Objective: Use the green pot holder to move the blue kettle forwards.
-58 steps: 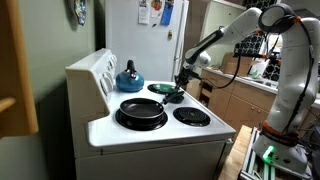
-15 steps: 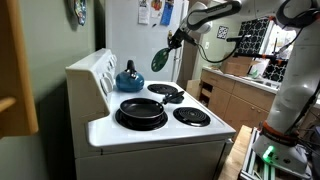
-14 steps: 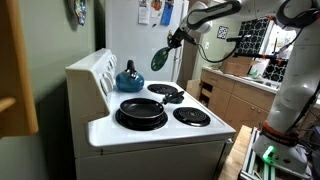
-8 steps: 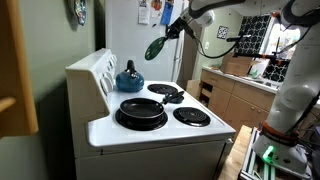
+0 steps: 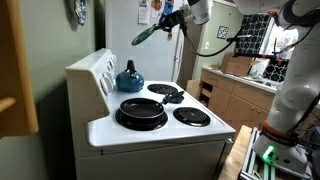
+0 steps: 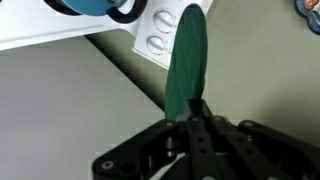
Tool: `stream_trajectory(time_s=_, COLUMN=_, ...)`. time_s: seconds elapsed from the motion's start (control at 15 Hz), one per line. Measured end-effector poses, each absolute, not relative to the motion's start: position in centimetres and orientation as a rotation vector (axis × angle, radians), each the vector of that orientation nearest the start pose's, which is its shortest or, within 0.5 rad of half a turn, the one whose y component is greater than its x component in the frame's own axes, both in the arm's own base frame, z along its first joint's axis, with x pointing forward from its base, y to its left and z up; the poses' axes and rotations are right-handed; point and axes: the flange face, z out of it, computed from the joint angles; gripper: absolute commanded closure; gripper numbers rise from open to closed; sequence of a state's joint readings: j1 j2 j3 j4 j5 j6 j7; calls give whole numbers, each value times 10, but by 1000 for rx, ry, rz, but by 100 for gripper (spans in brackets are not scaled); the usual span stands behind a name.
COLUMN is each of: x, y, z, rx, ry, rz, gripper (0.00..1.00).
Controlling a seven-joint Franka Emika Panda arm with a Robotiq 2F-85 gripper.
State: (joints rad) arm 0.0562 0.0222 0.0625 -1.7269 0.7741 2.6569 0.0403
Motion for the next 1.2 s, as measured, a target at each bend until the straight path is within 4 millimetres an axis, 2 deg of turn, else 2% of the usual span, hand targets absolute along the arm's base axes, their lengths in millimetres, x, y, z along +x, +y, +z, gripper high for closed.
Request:
stream_trajectory(time_s=0.53, x=644, y=49, z=585, rx=-2031, ry=518, rz=-732, gripper=99)
stream_trajectory(time_s=0.87, x=655, y=43, z=558, rx=-2014, ry=508, rz=-611, gripper=99)
stream_trajectory(time_s=1.2, x=660, y=29, z=535, rx=-2036, ry=514, rz=-542, gripper=99)
